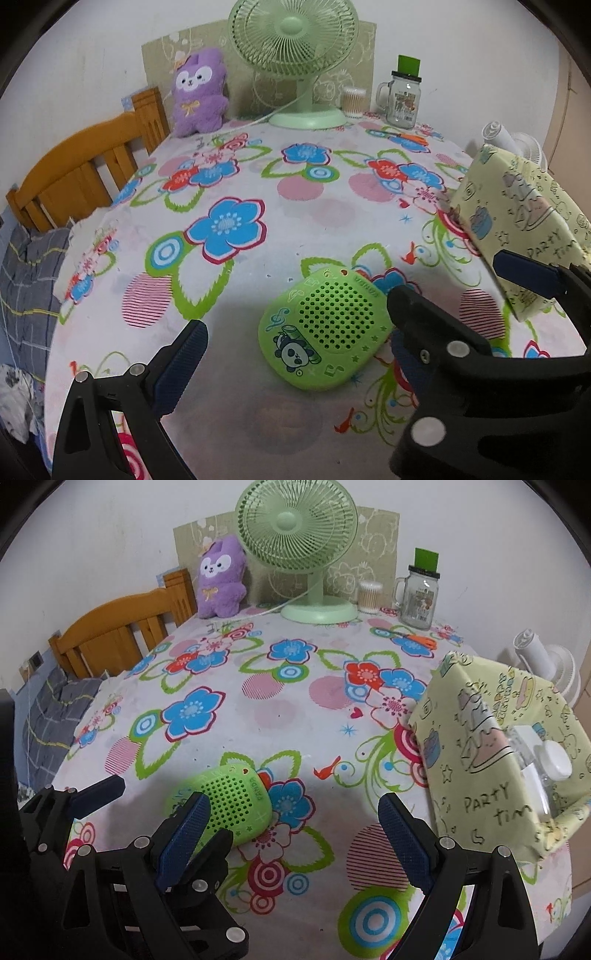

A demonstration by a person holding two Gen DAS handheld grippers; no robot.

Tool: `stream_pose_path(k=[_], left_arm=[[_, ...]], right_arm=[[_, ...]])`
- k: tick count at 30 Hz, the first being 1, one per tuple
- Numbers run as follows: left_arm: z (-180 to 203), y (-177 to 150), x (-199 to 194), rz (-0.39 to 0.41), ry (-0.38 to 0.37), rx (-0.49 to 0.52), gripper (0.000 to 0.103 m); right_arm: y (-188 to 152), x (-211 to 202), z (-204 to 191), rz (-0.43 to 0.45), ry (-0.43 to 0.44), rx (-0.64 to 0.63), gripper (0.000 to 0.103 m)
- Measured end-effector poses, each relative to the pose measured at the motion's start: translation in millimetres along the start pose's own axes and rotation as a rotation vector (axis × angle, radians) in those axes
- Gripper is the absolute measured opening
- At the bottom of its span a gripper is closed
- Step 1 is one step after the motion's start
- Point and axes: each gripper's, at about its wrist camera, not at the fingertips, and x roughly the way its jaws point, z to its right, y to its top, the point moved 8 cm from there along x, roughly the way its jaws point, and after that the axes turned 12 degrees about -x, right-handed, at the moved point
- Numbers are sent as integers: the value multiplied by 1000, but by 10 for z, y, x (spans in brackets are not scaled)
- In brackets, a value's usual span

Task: Organize rigid objects
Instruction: 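Close the left gripper on the green panda speaker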

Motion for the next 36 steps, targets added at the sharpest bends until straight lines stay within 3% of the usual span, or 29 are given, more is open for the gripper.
stream_pose_path(k=[13, 18, 21, 36], left_arm=[[132, -85, 324, -74, -49, 49, 102], [166, -62, 346, -55, -53, 54, 102], [189, -50, 336, -45, -63, 51, 94], [164, -28, 212, -19, -56, 56, 93]], right_arm=[[-133, 343, 110, -81, 15, 43, 94], [-170, 446, 159, -101, 32, 78, 94], [-173, 476, 165, -104, 43, 95, 94], [-138, 372, 136, -84, 42, 93, 94]])
